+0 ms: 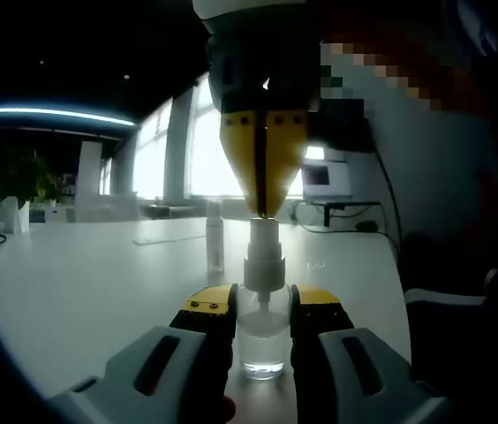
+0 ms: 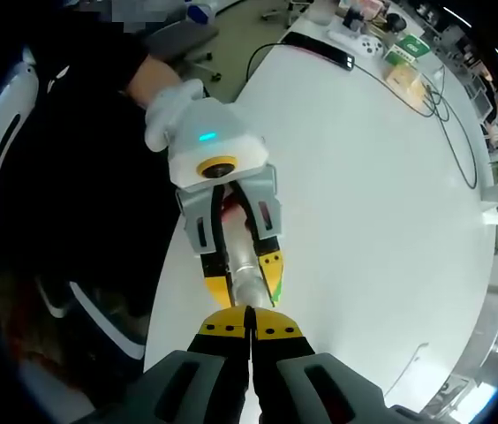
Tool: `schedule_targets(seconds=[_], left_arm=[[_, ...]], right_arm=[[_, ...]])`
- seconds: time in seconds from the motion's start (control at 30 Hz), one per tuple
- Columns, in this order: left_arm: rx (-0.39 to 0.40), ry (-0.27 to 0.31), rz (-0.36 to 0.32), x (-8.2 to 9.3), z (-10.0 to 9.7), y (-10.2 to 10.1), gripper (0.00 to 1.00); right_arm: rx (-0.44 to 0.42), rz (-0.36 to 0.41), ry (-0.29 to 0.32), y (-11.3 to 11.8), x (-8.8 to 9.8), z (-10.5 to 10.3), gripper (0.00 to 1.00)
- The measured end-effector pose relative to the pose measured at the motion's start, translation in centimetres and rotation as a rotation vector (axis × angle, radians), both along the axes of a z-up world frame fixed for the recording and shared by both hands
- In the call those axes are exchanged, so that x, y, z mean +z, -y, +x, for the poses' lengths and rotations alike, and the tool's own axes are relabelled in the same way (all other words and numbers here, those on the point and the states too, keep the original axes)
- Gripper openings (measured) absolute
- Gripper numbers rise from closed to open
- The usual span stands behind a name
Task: Clamp pump bottle remove cover press pump head put on cover
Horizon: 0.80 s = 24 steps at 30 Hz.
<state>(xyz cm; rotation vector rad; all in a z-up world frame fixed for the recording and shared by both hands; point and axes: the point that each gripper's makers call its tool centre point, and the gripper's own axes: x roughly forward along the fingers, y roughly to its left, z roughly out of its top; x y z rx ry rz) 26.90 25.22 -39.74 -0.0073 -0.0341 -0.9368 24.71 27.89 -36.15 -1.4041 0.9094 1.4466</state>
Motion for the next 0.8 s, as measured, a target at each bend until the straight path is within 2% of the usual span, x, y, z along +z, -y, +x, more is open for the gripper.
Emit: schedule_targets(seconds=[0.8], left_arm=[[0.001, 0.000, 0.000, -0.04, 0.03, -0.13, 0.15]], right_arm=[[0.004, -0.003, 0.004, -0.06, -0.03, -0.01, 0.00]])
